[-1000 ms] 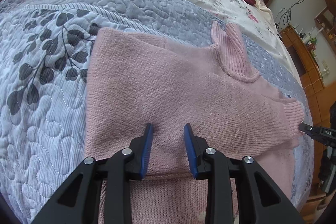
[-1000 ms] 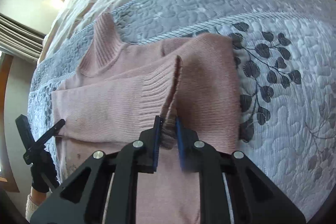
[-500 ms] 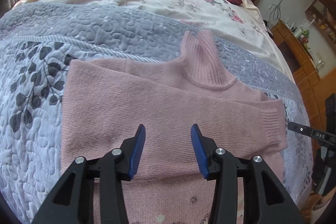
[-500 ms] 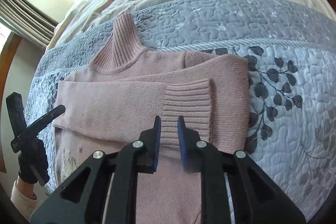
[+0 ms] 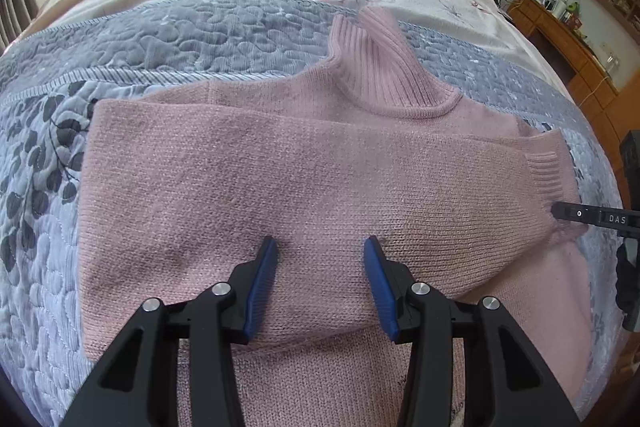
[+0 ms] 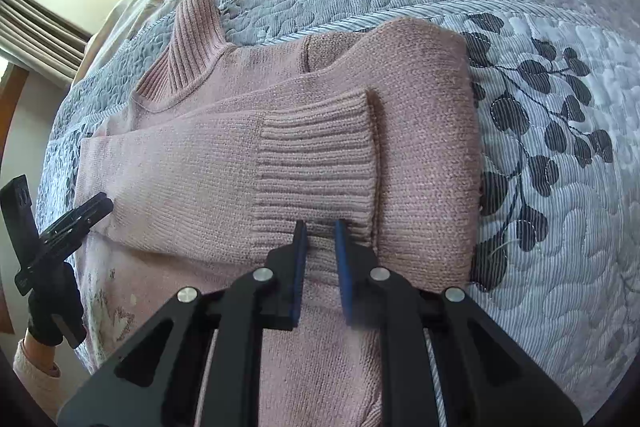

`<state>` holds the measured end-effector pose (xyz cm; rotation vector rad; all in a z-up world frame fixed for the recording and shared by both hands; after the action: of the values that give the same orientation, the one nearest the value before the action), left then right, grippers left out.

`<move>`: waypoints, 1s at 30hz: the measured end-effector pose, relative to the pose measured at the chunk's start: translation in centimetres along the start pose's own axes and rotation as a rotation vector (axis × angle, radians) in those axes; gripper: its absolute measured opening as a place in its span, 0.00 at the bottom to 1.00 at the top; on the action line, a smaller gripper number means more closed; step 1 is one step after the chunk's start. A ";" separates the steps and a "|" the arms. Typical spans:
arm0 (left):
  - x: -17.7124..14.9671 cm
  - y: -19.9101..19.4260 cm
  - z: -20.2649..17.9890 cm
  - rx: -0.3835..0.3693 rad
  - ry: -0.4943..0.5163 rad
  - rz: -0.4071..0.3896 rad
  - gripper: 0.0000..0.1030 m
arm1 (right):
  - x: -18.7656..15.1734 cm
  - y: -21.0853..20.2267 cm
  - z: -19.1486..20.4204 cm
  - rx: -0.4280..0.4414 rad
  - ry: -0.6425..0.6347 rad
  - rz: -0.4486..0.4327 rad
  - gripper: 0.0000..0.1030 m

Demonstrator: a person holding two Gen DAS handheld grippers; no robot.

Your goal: Fold small clothes

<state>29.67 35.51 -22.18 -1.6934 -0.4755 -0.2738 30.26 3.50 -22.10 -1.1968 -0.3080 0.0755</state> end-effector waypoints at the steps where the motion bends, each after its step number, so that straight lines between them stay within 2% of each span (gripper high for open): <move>1: 0.0 0.0 0.0 -0.004 -0.001 0.002 0.44 | 0.1 0.0 0.0 0.005 -0.004 0.004 0.14; 4: 0.9 -0.7 -0.1 -0.019 -0.014 0.017 0.44 | 0.7 -0.5 0.4 0.013 -0.022 0.027 0.16; 6: 2.7 -1.4 -0.3 -0.036 -0.006 -0.009 0.44 | 1.9 -1.7 1.5 0.043 -0.054 -0.012 0.23; 8: 5.2 -1.6 -0.6 -0.032 0.013 -0.033 0.44 | 4.1 -2.5 3.1 0.101 -0.068 -0.042 0.36; 11: 9.5 -0.2 -0.5 -0.029 0.022 -0.032 0.45 | 8.4 -2.0 5.7 0.123 -0.110 -0.061 0.39; 13: 12.1 1.2 -0.2 -0.006 0.018 -0.023 0.46 | 11.5 -0.7 7.3 0.134 -0.116 -0.055 0.39; 16: 15.1 3.3 -0.7 -0.038 0.031 -0.002 0.46 | 15.4 2.0 9.6 0.194 -0.101 -0.023 0.39; 18: 16.2 4.8 -1.0 -0.067 0.028 0.020 0.47 | 17.6 3.7 11.1 0.197 -0.117 -0.008 0.45; 20: 16.7 6.5 -0.9 -0.085 0.015 0.049 0.48 | 19.1 5.5 12.3 0.208 -0.123 0.007 0.55; 23: 16.8 8.6 -0.7 -0.089 0.006 0.077 0.48 | 20.6 7.7 12.8 0.176 -0.123 0.005 0.68; 24: 16.8 9.2 -0.7 -0.099 0.005 0.082 0.48 | 20.9 8.4 13.0 0.185 -0.119 0.010 0.69; 27: 17.0 9.9 -1.0 -0.109 0.017 0.065 0.47 | 21.4 10.2 13.0 0.195 -0.102 0.038 0.69; 28: 17.1 9.9 -1.1 -0.104 0.020 0.055 0.45 | 21.4 10.5 13.0 0.195 -0.108 0.038 0.62; 29: 17.2 9.9 -1.2 -0.109 0.022 0.050 0.38 | 21.3 10.5 13.2 0.205 -0.119 0.033 0.44; 30: 17.1 9.9 -1.3 -0.132 0.018 0.057 0.18 | 21.2 10.4 13.4 0.231 -0.127 0.036 0.37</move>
<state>49.48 35.69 -23.15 -1.8285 -0.4029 -0.2836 47.96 24.13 -23.14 -0.9705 -0.3787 0.2138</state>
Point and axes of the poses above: each gripper's, at about its wrist camera, not at the fingertips, and y roughly the way its jaws point, z to its left, x to its top, the point moved 8 cm from there along y, roughly the way its jaws point, and after that the axes turned 3 degrees about z, right-handed, at the moved point
